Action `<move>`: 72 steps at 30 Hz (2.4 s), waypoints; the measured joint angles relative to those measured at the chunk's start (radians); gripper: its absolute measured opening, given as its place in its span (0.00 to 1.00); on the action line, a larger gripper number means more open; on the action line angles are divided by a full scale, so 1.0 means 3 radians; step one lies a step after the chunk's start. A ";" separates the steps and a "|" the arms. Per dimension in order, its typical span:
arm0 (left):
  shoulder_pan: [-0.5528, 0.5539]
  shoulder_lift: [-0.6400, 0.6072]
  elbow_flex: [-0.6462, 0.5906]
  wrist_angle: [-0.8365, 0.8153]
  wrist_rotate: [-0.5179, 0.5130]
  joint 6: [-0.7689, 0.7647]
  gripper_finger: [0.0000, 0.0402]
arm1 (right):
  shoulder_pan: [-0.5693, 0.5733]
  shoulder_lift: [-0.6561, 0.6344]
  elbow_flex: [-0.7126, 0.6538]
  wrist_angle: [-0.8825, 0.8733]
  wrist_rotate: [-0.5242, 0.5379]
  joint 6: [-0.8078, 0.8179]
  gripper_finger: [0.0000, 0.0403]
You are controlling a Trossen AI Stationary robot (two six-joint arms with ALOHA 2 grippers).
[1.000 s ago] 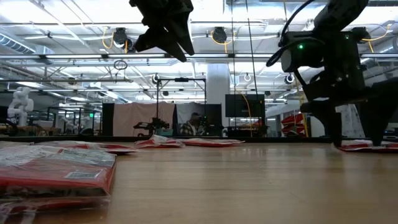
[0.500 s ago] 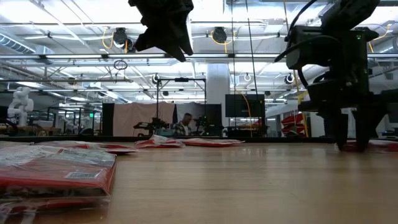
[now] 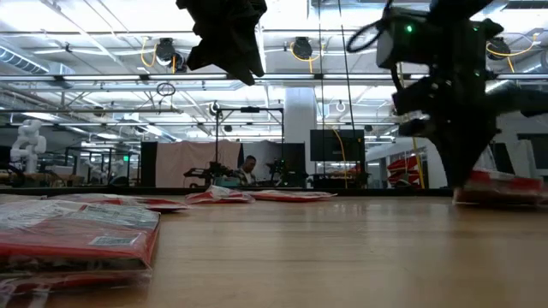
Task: Sort popcorn bags into baskets
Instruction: Put the popcorn bag into the transparent bin
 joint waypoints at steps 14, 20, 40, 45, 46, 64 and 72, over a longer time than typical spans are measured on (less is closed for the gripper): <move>0.0027 -0.0138 0.0006 -0.0018 0.0482 0.0111 0.29 | 0.0003 -0.0005 0.0659 0.0533 -0.0099 0.1146 0.00; -0.0036 -0.0488 -0.0273 -0.0123 0.0011 0.0121 0.29 | 0.0003 -0.0006 0.0782 0.0981 -0.0091 0.1604 0.00; -0.0654 -0.1025 -0.1801 0.2194 -0.0567 -0.0526 0.47 | -0.0107 -0.0031 0.0804 0.2400 -0.0083 0.1885 0.00; -0.0656 -0.1036 -0.1798 0.2401 -0.0644 -0.0578 0.61 | -0.0204 -0.0055 0.0806 0.2756 -0.0303 0.1877 0.00; -0.0666 -0.1035 -0.1801 0.2468 -0.0693 -0.0535 0.63 | -0.0220 -0.0055 0.0807 0.2853 -0.0354 0.1878 0.00; -0.0522 -0.1018 -0.1796 0.3003 -0.0574 -0.2183 0.49 | -0.0487 -0.0461 0.0807 0.3513 0.0018 0.1740 0.00; 0.0040 -0.0898 -0.1794 0.4479 -0.0234 -0.2507 0.43 | -0.0569 -0.0791 0.0807 0.3809 0.0365 0.1420 0.00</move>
